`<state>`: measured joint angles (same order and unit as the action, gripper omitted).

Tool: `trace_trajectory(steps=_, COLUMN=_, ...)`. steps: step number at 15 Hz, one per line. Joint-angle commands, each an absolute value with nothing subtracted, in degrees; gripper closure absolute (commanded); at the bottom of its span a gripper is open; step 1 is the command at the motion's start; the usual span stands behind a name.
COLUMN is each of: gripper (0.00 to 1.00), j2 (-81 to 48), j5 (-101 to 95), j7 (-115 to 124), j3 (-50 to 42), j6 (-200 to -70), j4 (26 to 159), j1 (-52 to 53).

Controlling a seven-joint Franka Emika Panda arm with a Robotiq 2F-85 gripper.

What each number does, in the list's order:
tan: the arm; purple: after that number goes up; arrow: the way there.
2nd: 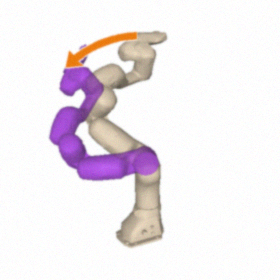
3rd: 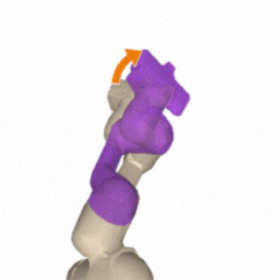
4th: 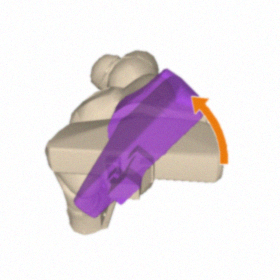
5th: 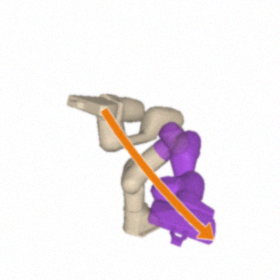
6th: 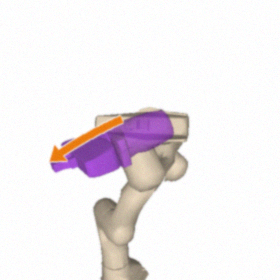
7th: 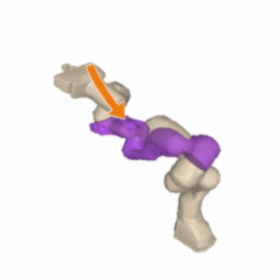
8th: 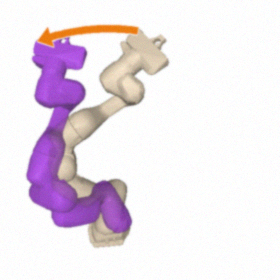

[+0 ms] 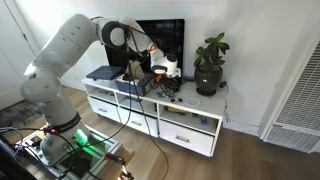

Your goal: Pick up the iv drip bag near the sunglasses pouch and place it in the iv drip storage box in front of the television

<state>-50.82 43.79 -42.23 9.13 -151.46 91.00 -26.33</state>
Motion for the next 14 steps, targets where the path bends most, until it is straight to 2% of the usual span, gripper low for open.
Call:
trace_trajectory(steps=1, gripper=0.00, j2=-50.90, j5=43.24, j7=-41.89, j3=9.46, j6=-151.45, j4=90.78, j1=-26.60)
trace_trajectory(steps=14, gripper=0.00, j2=-63.26, j5=44.38, j7=-43.36, j3=13.60, j6=-144.48, j4=78.56, j1=-31.09)
